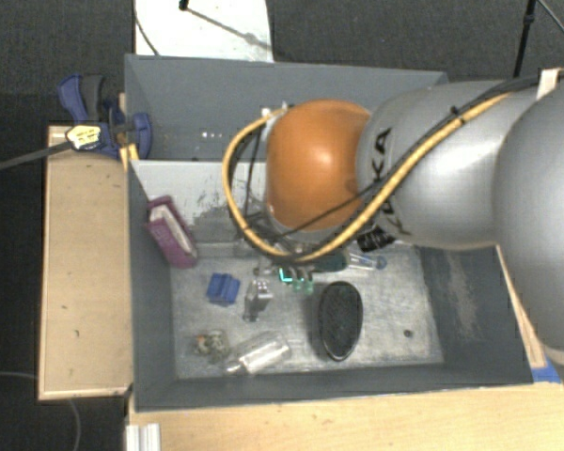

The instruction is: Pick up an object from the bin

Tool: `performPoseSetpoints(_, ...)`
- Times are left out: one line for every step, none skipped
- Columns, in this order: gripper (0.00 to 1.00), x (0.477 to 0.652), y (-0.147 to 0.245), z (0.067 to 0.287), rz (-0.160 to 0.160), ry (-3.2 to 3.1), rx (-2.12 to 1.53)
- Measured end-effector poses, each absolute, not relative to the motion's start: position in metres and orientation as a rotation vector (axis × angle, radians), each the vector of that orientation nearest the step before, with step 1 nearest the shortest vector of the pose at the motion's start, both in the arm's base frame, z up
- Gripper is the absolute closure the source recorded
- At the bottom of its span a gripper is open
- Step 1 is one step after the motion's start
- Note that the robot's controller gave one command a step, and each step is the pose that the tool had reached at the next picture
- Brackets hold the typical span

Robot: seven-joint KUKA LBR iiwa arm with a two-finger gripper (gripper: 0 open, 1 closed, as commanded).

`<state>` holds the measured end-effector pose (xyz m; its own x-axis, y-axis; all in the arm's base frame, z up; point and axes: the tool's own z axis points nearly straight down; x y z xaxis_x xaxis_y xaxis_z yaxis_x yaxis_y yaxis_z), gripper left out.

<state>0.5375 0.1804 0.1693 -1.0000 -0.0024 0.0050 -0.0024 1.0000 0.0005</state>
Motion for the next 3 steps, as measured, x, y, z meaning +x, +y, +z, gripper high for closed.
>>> performPoseSetpoints(0.00, 0.549, 0.169, 0.075, 0.003, -3.130, -0.211)
performPoseSetpoints(0.00, 0.561, 0.188, 0.072, -0.004, -3.149, 0.012)
performPoseSetpoints(1.00, 0.562, 0.187, 0.074, -0.006, -3.153, 0.001)
